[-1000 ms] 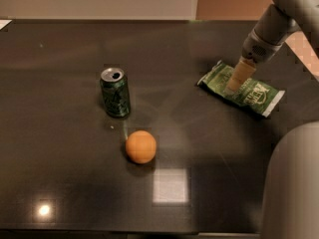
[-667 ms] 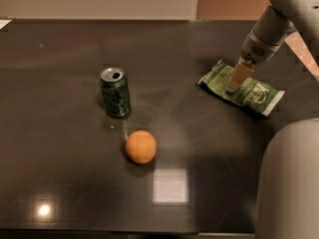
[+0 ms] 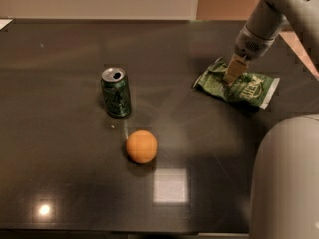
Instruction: Move green jalapeno chip bag near green can
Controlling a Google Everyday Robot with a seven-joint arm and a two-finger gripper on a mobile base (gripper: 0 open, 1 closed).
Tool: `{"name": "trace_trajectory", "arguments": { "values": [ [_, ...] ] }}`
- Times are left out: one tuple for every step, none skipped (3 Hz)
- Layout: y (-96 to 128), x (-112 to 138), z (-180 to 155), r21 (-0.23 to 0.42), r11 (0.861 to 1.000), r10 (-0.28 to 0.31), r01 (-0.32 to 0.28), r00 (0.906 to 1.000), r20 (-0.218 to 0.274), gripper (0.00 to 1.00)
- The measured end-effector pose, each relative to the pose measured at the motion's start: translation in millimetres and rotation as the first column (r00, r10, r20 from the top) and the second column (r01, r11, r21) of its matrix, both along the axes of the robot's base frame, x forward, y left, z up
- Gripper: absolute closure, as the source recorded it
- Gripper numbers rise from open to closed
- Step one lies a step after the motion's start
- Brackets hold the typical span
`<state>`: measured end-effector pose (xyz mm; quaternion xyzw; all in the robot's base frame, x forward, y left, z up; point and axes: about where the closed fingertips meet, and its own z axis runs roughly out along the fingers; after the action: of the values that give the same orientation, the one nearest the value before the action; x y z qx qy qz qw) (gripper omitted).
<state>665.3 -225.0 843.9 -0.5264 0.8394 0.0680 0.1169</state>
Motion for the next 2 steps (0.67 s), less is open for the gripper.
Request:
{"name": "trace_trajectory", "arguments": {
  "values": [
    [32, -10, 15, 0.006, 0.996, 0.089, -0.089, 0.9960, -0.009, 1.00],
    [74, -26, 25, 0.021, 0.981, 0.192, -0.191, 0.9810, -0.028, 1.00]
  ]
}}
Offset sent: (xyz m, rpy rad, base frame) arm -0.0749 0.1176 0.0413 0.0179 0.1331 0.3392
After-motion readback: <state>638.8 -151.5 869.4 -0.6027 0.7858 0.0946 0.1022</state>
